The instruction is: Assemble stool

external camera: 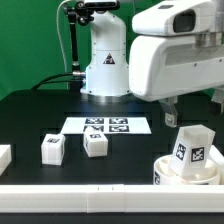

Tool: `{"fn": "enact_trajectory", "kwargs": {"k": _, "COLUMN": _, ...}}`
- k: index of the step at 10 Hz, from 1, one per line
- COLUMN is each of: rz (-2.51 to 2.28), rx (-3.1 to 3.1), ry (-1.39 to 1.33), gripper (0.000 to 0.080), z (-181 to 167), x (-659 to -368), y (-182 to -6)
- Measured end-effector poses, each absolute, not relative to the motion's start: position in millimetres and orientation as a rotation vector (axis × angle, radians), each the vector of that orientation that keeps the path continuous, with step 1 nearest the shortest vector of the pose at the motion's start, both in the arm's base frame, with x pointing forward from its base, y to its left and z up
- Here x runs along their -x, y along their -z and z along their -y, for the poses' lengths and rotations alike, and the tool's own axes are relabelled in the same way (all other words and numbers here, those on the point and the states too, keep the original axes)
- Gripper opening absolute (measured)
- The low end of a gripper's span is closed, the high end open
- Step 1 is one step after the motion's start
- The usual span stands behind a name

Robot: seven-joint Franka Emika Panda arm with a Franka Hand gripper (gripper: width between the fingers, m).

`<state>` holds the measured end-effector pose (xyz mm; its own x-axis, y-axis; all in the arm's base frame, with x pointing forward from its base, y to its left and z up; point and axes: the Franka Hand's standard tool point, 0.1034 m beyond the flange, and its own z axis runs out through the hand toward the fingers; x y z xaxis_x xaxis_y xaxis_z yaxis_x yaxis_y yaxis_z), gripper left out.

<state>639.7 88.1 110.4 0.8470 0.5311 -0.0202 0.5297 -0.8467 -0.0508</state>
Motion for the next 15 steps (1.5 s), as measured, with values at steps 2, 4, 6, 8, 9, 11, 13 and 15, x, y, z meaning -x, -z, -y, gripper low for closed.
{"fn": "enact_trajectory", "kwargs": {"k": 2, "rz": 1.011, "rx": 2.932, "ry": -0.008, "gripper": 0.0649, "z": -88.6, "x": -644.5, "y": -110.2}}
{"fn": "enact_trajectory", "kwargs": {"k": 4, "rz": 1.127, "rx": 2.888, "ry": -0.003, "gripper": 0.0649, "z": -85.9, "x": -646.9, "y": -110.7}}
{"fn": "enact_trajectory", "kwargs": {"k": 6, "rz": 1.370, "rx": 2.782, "ry": 0.002, "gripper": 0.0649, "z": -84.5, "x": -647.0, "y": -110.5}}
{"fn": "enact_trajectory", "kwargs": {"k": 8, "rz": 1.748, "rx": 2.572, "ry": 0.034, "gripper": 0.0649, "z": -79.4, "x": -647.2, "y": -104.1}}
{"fn": "enact_trajectory", "kwargs": {"k": 9, "rz": 1.910, "rx": 2.453, "ry": 0.034, "gripper": 0.0649, "z": -76.6, "x": -647.4, "y": -101.6}}
{"fn": "enact_trajectory", "kwargs": {"k": 11, "rz": 2.019, "rx": 2.375, "ry": 0.028, "gripper": 0.0649, "z": -74.1, "x": -647.8, "y": -101.4}}
{"fn": "enact_trajectory", "kwargs": {"k": 13, "rz": 2.181, "rx": 2.233, "ry": 0.025, "gripper": 0.0649, "z": -70.9, "x": -647.9, "y": -100.6}}
{"fn": "enact_trajectory", "kwargs": {"k": 15, "rz": 2.381, "rx": 2.024, "ry": 0.012, "gripper": 0.0649, "z": -71.0, "x": -646.7, "y": -95.5}}
